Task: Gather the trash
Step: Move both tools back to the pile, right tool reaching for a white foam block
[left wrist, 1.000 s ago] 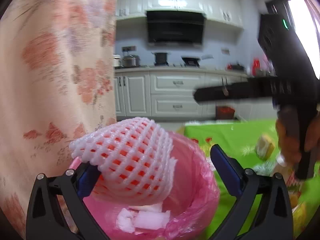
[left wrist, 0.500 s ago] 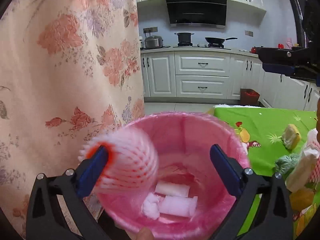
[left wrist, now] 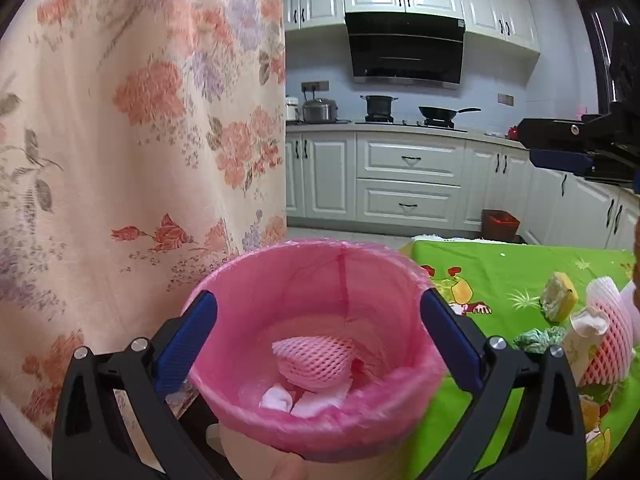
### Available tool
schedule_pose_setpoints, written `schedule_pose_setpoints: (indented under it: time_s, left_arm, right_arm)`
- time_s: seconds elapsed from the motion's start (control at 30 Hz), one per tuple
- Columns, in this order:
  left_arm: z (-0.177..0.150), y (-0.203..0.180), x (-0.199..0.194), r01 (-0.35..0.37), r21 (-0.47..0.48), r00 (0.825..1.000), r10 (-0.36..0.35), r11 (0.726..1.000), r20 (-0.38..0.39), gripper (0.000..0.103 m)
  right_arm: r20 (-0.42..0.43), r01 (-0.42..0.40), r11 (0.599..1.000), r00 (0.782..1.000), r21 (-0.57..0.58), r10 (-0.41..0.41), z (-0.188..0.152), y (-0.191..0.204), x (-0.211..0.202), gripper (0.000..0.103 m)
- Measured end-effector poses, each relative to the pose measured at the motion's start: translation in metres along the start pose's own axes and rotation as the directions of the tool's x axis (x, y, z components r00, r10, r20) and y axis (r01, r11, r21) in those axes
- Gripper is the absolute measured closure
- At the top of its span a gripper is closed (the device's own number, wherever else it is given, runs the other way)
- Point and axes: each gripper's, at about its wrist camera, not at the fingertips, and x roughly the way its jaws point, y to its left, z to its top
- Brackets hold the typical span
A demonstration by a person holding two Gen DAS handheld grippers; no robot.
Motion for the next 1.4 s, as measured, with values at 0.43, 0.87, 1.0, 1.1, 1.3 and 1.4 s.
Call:
schedule_pose_setpoints:
  time_s: [0.43, 0.87, 1.0, 1.1, 1.3, 1.4]
  left_arm:
    - [-0.019, -0.053, -0.090, 0.044, -0.159, 0.999, -0.045, 0.986, -0.004, 0.005]
    - [-0.049, -0.140, -0.134, 0.067, -0.180, 0.998, -0.069, 0.981, -0.005, 0.005]
    - [-0.059, -0.161, -0.122, 0.072, -0.198, 0.995, -0.084, 0.977, -0.053, 0.005]
    - [-0.069, -0.174, -0.112, 0.078, -0.188, 0.989, -0.100, 0.979, -0.111, 0.005]
    - [-0.081, -0.190, -0.098, 0.050, -0.148, 0.978, -0.078, 0.988, -0.193, 0.005]
    - [-0.082, -0.198, -0.093, 0.033, -0.091, 0.982, -0.049, 0.995, -0.184, 0.005]
  right_arm:
    - [-0.041, 0.060, 0.998, 0.997, -0.029, -0.061, -0.084, 0.001, -0.091, 0.038]
    - [-0.022, 0.150, 0.988, 0.989, 0.023, -0.149, -0.158, -0.031, -0.177, 0.035]
    - [-0.025, 0.212, 0.976, 0.977, 0.050, -0.211, -0.172, -0.050, -0.193, 0.033]
    - [-0.043, 0.254, 0.963, 0.967, 0.093, -0.251, -0.184, -0.068, -0.199, 0.033]
    - [-0.054, 0.281, 0.952, 0.959, 0.120, -0.277, -0.188, -0.088, -0.189, 0.033]
    - [-0.043, 0.287, 0.947, 0.958, 0.147, -0.284, -0.178, -0.100, -0.176, 0.033]
